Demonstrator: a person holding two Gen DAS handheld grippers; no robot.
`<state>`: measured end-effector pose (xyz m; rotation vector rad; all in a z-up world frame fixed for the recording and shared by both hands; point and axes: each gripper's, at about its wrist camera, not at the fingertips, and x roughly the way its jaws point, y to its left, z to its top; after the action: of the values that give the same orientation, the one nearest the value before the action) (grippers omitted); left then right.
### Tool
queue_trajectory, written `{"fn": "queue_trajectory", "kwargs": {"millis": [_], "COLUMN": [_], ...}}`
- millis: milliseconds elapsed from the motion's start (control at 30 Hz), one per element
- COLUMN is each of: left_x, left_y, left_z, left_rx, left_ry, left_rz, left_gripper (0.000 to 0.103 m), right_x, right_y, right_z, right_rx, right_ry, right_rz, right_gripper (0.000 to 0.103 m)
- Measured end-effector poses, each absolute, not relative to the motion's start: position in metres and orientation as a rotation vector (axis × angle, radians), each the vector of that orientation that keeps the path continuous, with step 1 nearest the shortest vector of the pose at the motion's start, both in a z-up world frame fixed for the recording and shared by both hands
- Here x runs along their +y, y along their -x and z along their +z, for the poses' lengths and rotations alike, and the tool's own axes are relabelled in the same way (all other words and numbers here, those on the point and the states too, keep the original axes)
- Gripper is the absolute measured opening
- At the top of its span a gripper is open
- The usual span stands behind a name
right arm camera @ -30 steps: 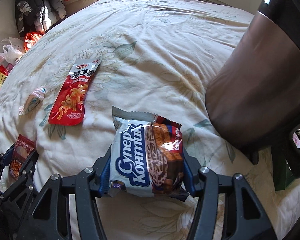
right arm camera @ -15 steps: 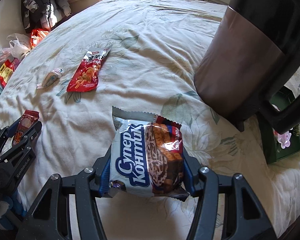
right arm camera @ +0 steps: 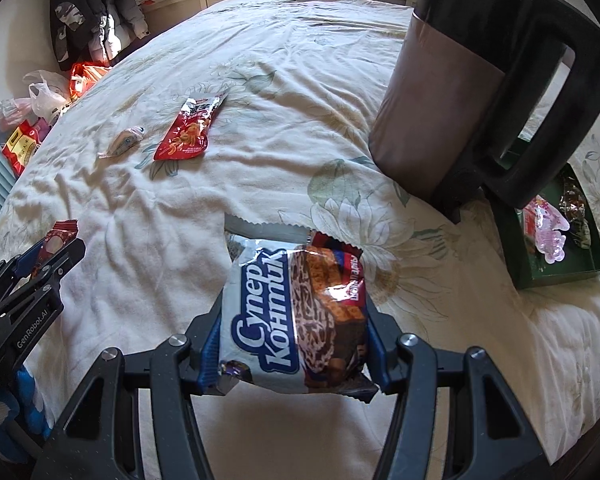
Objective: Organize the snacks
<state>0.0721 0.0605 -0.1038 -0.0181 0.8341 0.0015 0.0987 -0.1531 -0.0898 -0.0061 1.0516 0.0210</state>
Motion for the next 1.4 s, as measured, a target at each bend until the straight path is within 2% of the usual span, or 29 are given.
{"fn": "queue_trajectory", "kwargs": {"millis": [1400], "left_x": [-0.039], "left_y": [0.007], "left_z": [-0.063], "left_rx": [0.804], "left_ry": [-0.123], "left_rz": [-0.144], "left_gripper": [0.041], "right_x": [-0.292], "right_y": [0.008], "right_z": [-0.078], "right_rx": [0.964], "right_ry": [-0.14], "right_rz": [-0.124], "right_gripper": [0.103]}}
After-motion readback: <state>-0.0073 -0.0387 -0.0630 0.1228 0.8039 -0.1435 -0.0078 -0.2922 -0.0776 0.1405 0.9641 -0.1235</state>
